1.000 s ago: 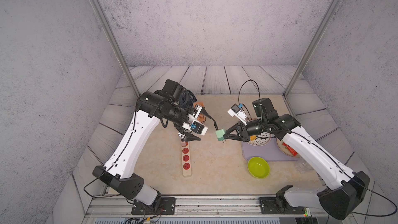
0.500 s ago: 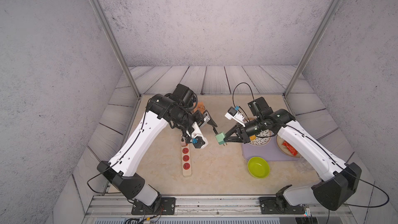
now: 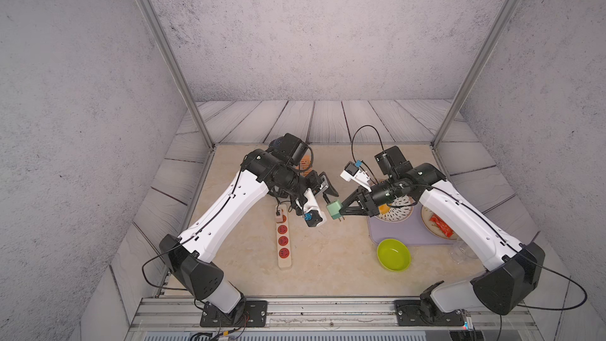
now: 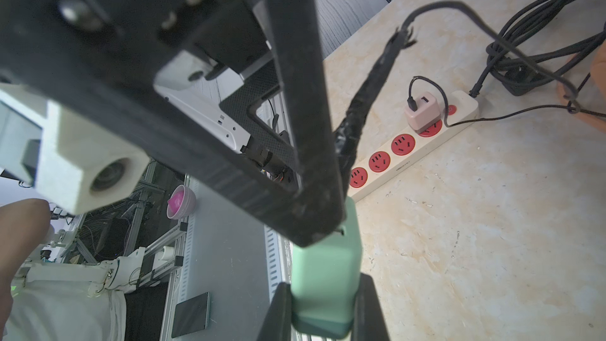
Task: Plug the desk fan into the power strip
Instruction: Pick up the plug from the center of the board.
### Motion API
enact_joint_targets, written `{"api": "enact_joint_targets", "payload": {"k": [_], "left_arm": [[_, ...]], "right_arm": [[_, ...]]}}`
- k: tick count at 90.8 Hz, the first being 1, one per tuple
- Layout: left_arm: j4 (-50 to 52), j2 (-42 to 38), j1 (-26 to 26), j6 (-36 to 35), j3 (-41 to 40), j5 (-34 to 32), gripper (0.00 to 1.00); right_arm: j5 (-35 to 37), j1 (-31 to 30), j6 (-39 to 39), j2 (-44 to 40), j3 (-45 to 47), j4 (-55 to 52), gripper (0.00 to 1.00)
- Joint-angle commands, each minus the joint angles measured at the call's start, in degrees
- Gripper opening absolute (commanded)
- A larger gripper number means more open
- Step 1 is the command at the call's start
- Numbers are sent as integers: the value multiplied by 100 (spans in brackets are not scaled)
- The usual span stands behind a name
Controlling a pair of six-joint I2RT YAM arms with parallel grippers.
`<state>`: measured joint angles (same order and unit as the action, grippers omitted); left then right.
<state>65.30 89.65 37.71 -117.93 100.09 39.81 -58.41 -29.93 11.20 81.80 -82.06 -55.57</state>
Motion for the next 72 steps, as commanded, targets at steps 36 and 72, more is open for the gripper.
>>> {"api": "enact_joint_targets", "payload": {"k": [36, 72], "left_arm": [[-67, 49, 234, -2365, -323, 299, 60], [-201, 39, 263, -2217, -258, 404, 29]], "right_arm": [[-162, -46, 32, -7, -249, -30, 0], [-109, -42, 40, -127, -112, 35, 0]]}}
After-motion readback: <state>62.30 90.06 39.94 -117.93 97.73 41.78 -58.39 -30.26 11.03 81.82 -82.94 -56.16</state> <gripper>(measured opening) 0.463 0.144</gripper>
